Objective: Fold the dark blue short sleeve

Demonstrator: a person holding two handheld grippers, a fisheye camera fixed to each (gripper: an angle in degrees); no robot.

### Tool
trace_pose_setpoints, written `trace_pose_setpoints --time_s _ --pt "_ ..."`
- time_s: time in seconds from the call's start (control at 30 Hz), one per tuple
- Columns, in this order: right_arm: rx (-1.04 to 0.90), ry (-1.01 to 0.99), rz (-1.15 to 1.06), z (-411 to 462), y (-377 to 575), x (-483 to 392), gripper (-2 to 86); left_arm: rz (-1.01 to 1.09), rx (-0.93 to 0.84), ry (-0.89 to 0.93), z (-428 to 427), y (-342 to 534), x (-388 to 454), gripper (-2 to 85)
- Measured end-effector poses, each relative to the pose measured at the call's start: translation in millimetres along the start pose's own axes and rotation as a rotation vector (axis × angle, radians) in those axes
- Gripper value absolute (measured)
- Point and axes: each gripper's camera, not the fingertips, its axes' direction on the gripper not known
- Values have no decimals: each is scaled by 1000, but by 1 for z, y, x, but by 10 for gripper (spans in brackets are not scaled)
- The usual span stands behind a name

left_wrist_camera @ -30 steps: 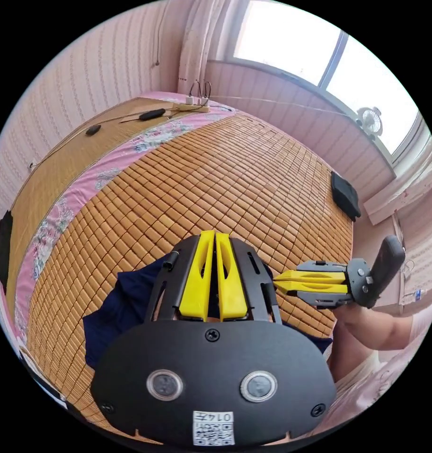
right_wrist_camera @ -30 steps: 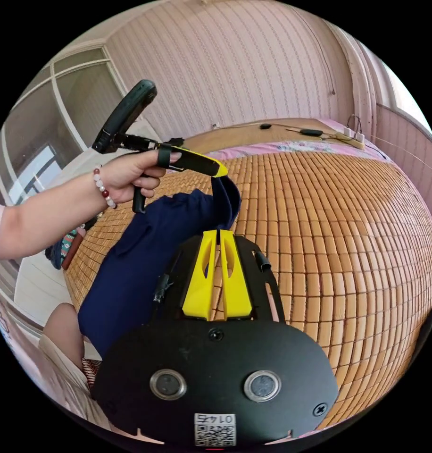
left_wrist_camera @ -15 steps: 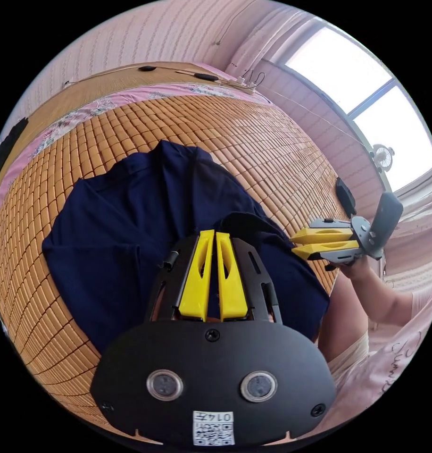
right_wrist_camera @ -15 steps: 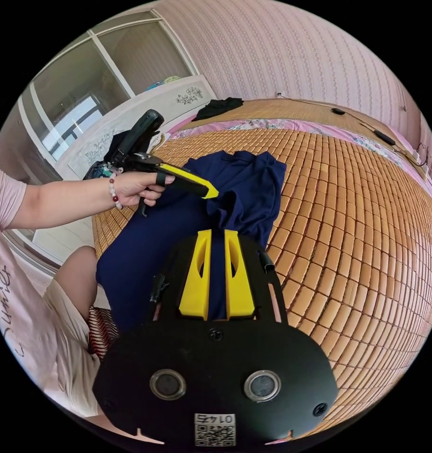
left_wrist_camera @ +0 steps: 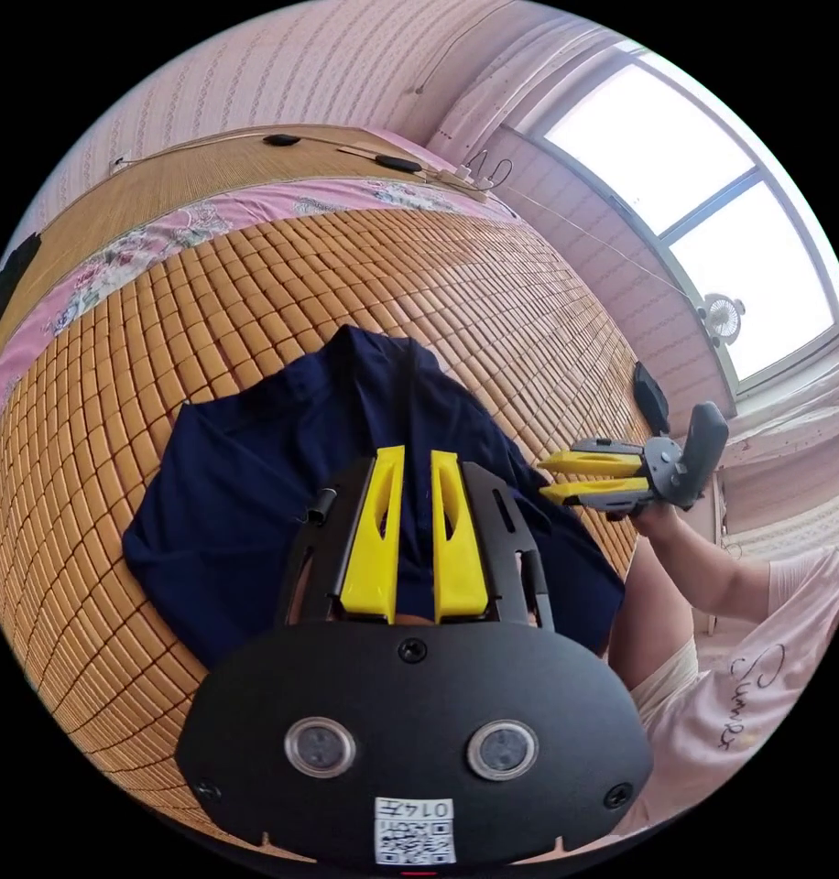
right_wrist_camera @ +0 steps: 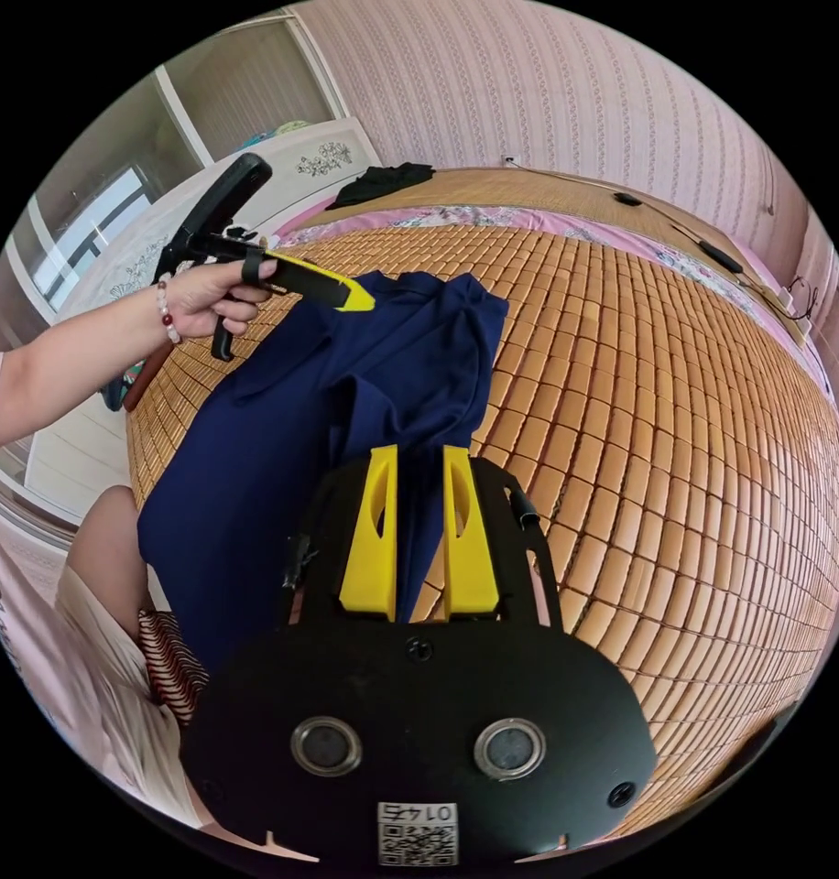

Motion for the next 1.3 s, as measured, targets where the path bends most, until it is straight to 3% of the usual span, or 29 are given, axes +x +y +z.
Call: trace_pose_setpoints --time_s 0.17,0.27,0.5,0.73,0.83,1.03,1.13,1.3 --pt "-31 -7 16 16 -9 3 59 -22 -52 -17 48 -49 -10 82" --pt "17 7 37 7 -8 8 31 -17 -124 83 65 -57 -22 36" --pt "94 33 56 -11 -3 17 12 23 -76 180 46 -68 -26 -4" --pt "24 51 100 3 -15 28 11 -92 -51 107 61 -87 -34 81" --pt "16 60 113 4 -17 28 13 -36 -7 54 40 -83 -28 88" --pt "27 92 58 -10 -21 16 20 102 47 -51 -19 -31 -19 84" --pt "67 -16 -47 -11 -35 2 25 71 113 -49 -52 24 -40 74" --pt "-135 -15 -154 35 -54 -27 40 -12 119 -134 -89 123 -73 50"
